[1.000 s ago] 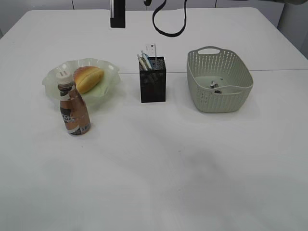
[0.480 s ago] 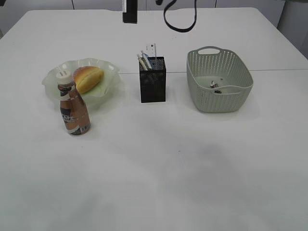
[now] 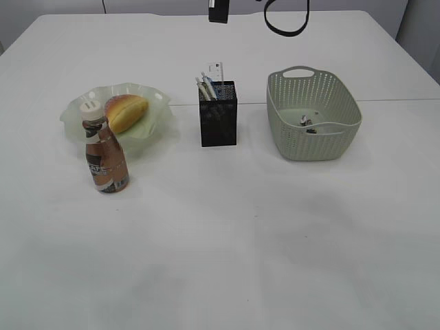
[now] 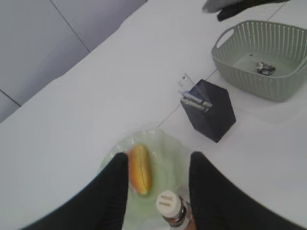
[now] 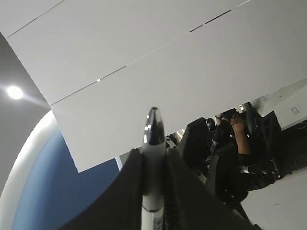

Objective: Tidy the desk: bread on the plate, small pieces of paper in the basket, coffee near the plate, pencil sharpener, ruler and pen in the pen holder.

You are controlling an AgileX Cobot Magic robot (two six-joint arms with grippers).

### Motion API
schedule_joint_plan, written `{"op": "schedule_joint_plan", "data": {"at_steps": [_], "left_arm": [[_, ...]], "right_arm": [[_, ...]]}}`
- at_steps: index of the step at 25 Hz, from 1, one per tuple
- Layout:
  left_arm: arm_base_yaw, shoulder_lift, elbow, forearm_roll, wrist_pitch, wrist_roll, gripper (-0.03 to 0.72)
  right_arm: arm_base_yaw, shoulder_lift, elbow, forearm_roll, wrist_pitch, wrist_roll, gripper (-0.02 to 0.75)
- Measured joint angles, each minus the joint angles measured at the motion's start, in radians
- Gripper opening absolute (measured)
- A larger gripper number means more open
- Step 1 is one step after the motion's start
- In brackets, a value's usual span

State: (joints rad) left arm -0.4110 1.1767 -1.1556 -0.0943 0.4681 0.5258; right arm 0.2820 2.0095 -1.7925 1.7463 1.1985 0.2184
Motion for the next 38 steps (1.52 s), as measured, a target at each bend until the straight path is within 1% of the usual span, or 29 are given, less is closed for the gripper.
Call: {"op": "schedule_joint_plan", "data": {"at_steps": [6,11,17,21,24,28,33,38], "left_arm": [[-0.064,0.004,0.123,-0.001,-0.313,0.010,0.307],[-0.069,0.004,0.223,-0.050,-0.554,0.010,0.307],[-0.074,0.005,0.338,-0.080,-0.837,-0.074,0.307],[-0.107,0.020,0.403,-0.083,-1.019,-0.114,0.307],[-0.152,0.050,0.420,-0.079,-1.082,-0.122,0.307],[-0.182,0.109,0.424,-0.010,-1.126,-0.126,0.307],[-0.182,0.148,0.424,0.000,-1.172,-0.172,0.307],[-0.182,0.167,0.424,0.009,-1.249,-0.185,0.307]], "right_arm": [[0.000,0.000,0.000,0.000,0.000,0.000,0.088],[0.000,0.000,-0.018,0.000,-0.022,0.011,0.088],[0.000,0.000,-0.056,0.002,-0.051,0.013,0.088],[0.000,0.000,-0.060,0.004,-0.053,0.013,0.088],[0.000,0.000,-0.060,0.004,-0.056,0.013,0.088],[0.000,0.000,-0.060,0.004,-0.061,0.014,0.088],[0.000,0.000,-0.060,0.004,-0.064,0.014,0.089],[0.000,0.000,-0.060,0.004,-0.064,0.014,0.088]]}}
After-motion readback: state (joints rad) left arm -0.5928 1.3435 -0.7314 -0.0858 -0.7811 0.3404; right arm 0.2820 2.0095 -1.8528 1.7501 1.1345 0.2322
